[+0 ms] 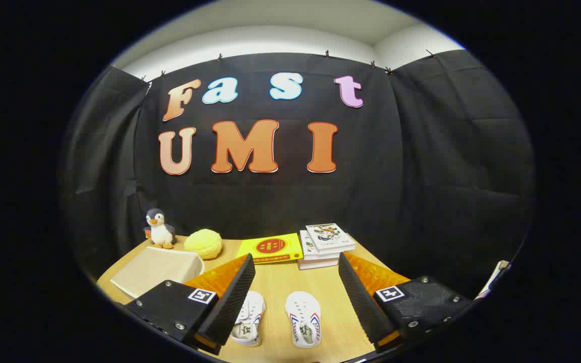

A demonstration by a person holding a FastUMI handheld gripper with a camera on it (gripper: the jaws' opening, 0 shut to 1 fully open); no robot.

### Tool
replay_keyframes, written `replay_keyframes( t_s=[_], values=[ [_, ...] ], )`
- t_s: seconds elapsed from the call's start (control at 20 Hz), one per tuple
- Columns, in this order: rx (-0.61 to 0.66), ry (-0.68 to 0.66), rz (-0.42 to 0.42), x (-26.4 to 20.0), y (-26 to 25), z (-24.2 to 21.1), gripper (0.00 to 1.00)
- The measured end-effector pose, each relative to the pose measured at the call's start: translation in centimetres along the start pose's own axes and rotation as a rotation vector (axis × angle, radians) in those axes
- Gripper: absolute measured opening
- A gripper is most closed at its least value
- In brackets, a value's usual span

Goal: Open the storage box then place both shoes into the box .Put the left shoe in first, then the right shoe, with the right side of both shoes facing outward in a uniform manner.

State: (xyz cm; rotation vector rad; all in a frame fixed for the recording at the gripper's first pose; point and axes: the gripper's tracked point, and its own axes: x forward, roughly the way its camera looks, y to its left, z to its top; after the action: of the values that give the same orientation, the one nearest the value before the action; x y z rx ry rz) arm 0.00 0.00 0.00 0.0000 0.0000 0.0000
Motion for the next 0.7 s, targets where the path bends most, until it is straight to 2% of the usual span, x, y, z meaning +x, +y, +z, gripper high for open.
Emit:
replay_keyframes(
  t_s=[0.15,0.5,0.7],
  values=[
    [-0.006,-0.014,0.025,0.3,0.8,0.9,0.99],
    [0.001,-0.026,0.143,2.3,1.4,2.5,0.99],
    [0.013,-0.014,0.142,2.7,-0.2,1.7,0.99]
  ],
)
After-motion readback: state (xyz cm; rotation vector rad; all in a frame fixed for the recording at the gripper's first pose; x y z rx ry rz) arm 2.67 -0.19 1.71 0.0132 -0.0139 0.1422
